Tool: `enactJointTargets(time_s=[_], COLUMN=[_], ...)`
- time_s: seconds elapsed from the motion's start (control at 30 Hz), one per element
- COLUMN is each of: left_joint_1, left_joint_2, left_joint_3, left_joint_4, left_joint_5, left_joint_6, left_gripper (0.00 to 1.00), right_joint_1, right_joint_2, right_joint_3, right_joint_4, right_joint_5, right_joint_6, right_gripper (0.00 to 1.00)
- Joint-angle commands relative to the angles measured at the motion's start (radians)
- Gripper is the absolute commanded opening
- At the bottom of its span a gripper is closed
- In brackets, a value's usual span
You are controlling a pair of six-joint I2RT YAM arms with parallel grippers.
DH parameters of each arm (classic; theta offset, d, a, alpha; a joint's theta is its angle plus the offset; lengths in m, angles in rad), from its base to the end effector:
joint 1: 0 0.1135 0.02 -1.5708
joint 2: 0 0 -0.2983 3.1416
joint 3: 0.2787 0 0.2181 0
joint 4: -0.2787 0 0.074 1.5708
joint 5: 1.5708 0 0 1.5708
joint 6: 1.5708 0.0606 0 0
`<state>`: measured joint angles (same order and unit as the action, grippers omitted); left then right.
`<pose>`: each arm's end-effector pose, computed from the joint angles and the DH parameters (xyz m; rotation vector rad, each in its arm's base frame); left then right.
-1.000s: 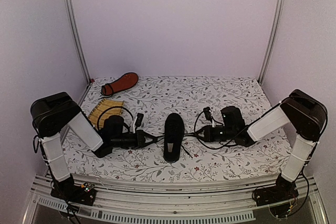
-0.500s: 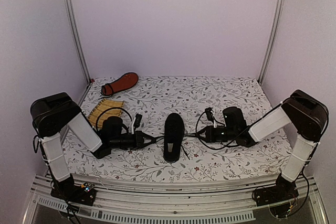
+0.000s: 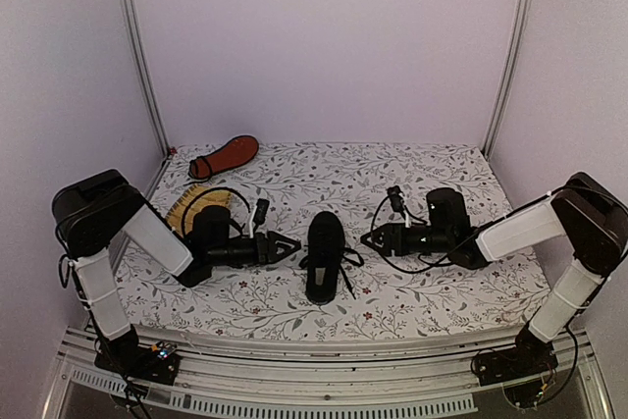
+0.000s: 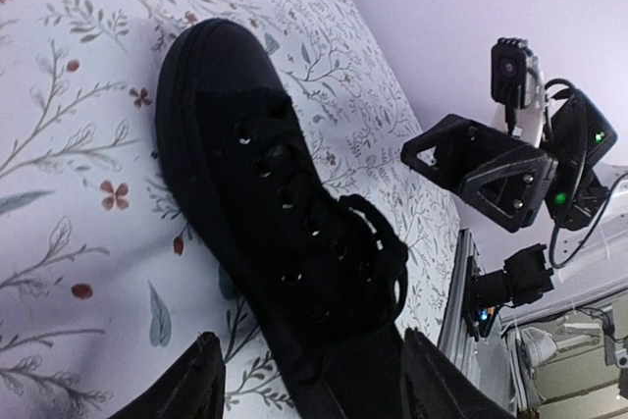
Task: Tie the shoes
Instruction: Pull the loops with the shoelace from the shoe, then pull the crossed shoelace on the shoe.
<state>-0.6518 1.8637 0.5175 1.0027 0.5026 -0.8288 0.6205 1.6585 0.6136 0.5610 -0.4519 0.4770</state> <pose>0.2454 -0.2240 0.1652 0.1953 2.1547 -1.4150 0.2426 0.2059 0.1996 -0.4586 2.1545 1.1155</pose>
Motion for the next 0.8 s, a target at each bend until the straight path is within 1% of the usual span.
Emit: enactJointTargets(time_s=[0.0,0.13,0.2,0.33,0.47,0.7,0.77], left_joint_1=[0.006,-0.007,-0.014,-0.034,-0.046,-0.062,-0.067], left_joint_2=[-0.019,-0.018,-0.008,0.014,0.028,0.041,0.043], left_joint_3=[0.063,0.091,0.118,0.154,0.163,0.172,0.173], left_joint_4=[-0.022,-0.026,-0.06,-0.097,-0.107,-0.137,-0.139], left_joint_5=[0.028,0.046,0.055,0.06,0.058,0.045,0.045], left_joint_6=[0.051,0.071,0.082,0.099,0.098,0.103,0.105], left_gripper=[0.6,0.58,0.53,0.39,0.33,0.34,0.32], right_joint_1=[-0.005,-0.004,-0.005,-0.005,-0.005,-0.006,-0.005], right_joint_2=[-0.031,-0.027,-0.025,-0.025,-0.025,-0.025,-0.027], right_joint_3=[-0.025,-0.034,-0.035,-0.035,-0.034,-0.037,-0.04], right_joint_4=[-0.009,-0.008,-0.005,-0.001,0.0,0.002,0.002], right_joint_5=[0.004,0.001,0.001,-0.001,-0.001,-0.004,0.0], right_joint_6=[-0.014,-0.011,-0.01,-0.006,-0.006,-0.007,-0.006], right_gripper=[0.59,0.59,0.58,0.58,0.58,0.57,0.57])
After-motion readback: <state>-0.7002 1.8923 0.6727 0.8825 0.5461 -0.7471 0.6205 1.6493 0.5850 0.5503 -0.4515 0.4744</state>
